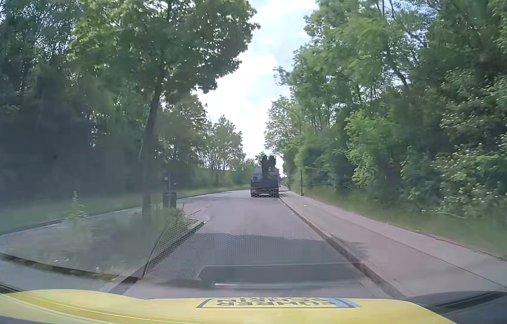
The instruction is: Follow the waypoints while adhering to traffic rules and regulations
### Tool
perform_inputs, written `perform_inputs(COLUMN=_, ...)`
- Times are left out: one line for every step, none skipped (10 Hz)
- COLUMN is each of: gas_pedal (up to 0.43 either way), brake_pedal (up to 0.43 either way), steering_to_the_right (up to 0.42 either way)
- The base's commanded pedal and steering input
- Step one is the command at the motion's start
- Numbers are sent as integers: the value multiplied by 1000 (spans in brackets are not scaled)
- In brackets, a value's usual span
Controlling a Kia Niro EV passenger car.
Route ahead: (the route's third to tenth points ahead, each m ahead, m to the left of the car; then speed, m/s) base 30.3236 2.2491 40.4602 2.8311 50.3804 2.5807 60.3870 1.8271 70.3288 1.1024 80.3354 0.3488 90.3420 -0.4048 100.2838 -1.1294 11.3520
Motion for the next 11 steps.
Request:
perform_inputs(gas_pedal=0, brake_pedal=0, steering_to_the_right=-5)
perform_inputs(gas_pedal=0, brake_pedal=0, steering_to_the_right=-5)
perform_inputs(gas_pedal=0, brake_pedal=0, steering_to_the_right=-7)
perform_inputs(gas_pedal=0, brake_pedal=0, steering_to_the_right=-10)
perform_inputs(gas_pedal=0, brake_pedal=0, steering_to_the_right=-16)
perform_inputs(gas_pedal=0, brake_pedal=0, steering_to_the_right=-26)
perform_inputs(gas_pedal=28, brake_pedal=0, steering_to_the_right=-33)
perform_inputs(gas_pedal=39, brake_pedal=0, steering_to_the_right=-41)
perform_inputs(gas_pedal=39, brake_pedal=0, steering_to_the_right=-51)
perform_inputs(gas_pedal=47, brake_pedal=0, steering_to_the_right=-61)
perform_inputs(gas_pedal=59, brake_pedal=0, steering_to_the_right=-67)
